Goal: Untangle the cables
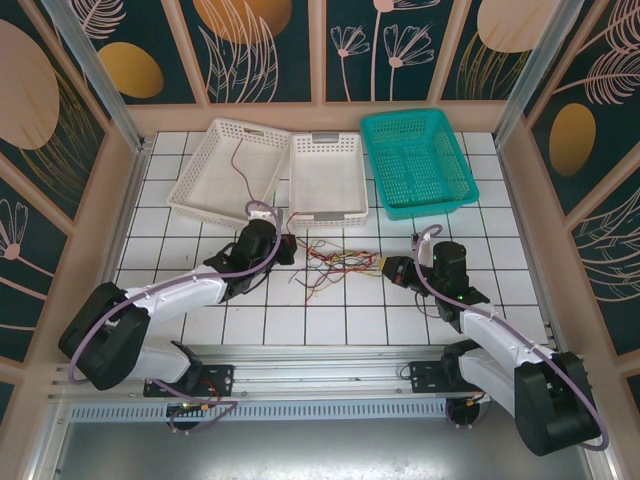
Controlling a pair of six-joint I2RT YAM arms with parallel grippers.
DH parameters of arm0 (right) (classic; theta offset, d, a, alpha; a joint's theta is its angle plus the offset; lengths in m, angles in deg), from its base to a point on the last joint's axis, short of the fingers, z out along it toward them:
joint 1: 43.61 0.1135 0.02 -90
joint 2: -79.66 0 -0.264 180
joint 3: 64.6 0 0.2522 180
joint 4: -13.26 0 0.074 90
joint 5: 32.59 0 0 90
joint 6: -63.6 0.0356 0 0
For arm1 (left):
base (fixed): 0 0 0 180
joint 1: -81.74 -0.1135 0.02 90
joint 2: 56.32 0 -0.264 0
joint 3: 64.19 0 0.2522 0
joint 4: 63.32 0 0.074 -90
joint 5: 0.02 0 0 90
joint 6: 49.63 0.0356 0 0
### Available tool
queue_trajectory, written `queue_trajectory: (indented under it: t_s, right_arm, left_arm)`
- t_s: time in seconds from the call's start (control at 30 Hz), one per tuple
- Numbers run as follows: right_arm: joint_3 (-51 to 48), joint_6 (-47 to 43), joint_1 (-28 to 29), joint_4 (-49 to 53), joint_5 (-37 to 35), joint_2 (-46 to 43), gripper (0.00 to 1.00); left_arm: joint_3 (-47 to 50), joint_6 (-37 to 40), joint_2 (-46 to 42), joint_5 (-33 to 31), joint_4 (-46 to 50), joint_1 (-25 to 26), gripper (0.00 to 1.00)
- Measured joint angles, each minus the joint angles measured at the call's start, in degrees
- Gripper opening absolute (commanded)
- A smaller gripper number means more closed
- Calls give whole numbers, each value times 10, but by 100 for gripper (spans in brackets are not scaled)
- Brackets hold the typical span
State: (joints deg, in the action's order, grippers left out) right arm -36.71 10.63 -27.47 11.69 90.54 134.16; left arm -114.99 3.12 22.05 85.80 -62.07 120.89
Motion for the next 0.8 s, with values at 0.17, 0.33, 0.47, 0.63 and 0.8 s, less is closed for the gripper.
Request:
queue_trajectory:
  t_s: [0.17, 0.33, 0.47, 0.63, 0.8]
  right_arm:
    - [0, 4, 0, -5, 3, -3, 0]
    - [0, 9, 0, -13, 13, -6, 0]
    - [0, 8, 0, -13, 12, -6, 0]
    - [0, 8, -2, -14, 2, 20, 0]
    - [0, 8, -5, -52, 11, 52, 0]
  left_arm:
    - [-1, 2, -4, -3, 6, 0, 0]
    - [-1, 2, -4, -7, 8, 0, 0]
    - [-2, 2, -31, -35, 30, 0, 0]
    - [-43, 9, -112, -69, 91, 3, 0]
    - [-101, 25, -166, -66, 160, 8, 0]
